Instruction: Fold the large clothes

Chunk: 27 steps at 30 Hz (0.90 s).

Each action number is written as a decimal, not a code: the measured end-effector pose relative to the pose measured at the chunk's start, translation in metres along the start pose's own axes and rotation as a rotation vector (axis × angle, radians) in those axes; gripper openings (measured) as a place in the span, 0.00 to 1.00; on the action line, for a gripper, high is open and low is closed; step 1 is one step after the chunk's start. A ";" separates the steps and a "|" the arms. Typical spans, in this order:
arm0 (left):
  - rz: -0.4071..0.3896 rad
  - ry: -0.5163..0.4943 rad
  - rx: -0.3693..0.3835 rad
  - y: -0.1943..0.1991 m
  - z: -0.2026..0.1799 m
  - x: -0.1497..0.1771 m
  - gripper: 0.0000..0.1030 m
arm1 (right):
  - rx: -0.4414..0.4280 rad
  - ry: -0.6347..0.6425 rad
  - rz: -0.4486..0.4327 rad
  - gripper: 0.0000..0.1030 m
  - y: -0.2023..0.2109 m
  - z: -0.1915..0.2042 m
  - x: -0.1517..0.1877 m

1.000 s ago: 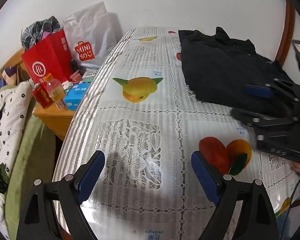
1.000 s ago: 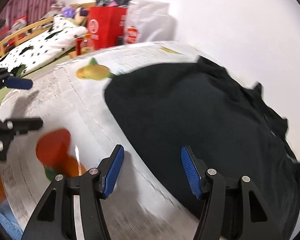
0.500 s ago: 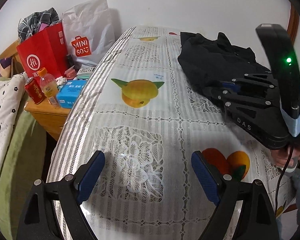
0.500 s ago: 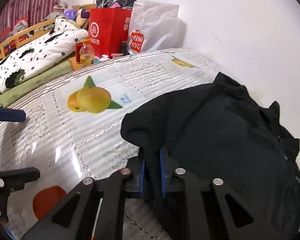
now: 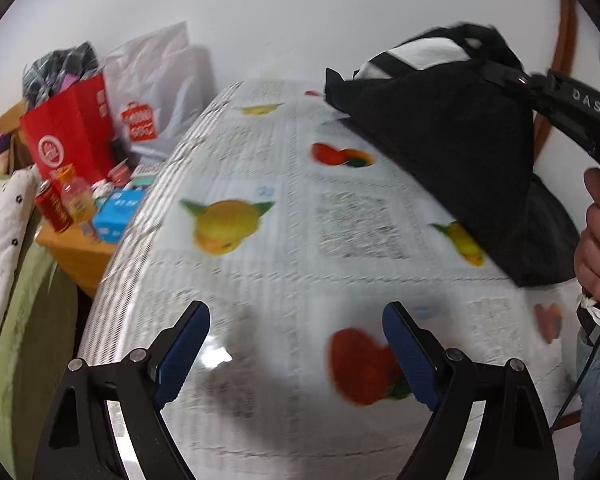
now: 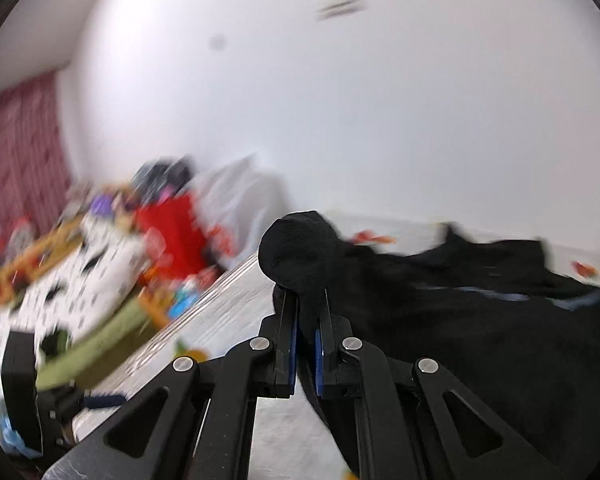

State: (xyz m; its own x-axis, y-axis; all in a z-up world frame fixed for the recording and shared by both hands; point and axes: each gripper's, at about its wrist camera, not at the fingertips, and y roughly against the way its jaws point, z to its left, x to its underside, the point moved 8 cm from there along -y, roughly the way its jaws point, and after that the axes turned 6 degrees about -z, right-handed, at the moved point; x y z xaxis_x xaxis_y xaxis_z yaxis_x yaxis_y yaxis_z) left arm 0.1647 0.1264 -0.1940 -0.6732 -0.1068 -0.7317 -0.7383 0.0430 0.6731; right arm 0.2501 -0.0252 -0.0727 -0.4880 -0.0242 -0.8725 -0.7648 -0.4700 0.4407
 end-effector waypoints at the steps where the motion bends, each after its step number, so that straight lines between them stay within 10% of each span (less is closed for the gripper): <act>1: -0.007 -0.004 0.013 0.000 -0.007 -0.003 0.85 | 0.035 -0.033 -0.024 0.06 0.010 -0.019 -0.003; 15: -0.009 -0.093 0.204 -0.010 -0.124 -0.011 0.85 | 0.312 -0.308 0.098 0.12 0.077 -0.179 0.079; 27: 0.043 -0.149 0.265 -0.047 -0.195 0.006 0.81 | 0.538 -0.074 0.300 0.18 0.120 -0.255 0.134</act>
State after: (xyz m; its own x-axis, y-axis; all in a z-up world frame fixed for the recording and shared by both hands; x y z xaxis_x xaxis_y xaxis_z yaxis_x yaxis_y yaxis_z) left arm 0.2030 -0.0700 -0.2085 -0.6881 0.0472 -0.7241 -0.6806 0.3040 0.6666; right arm 0.2006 -0.3098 -0.1905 -0.7278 -0.0166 -0.6855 -0.6852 0.0587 0.7260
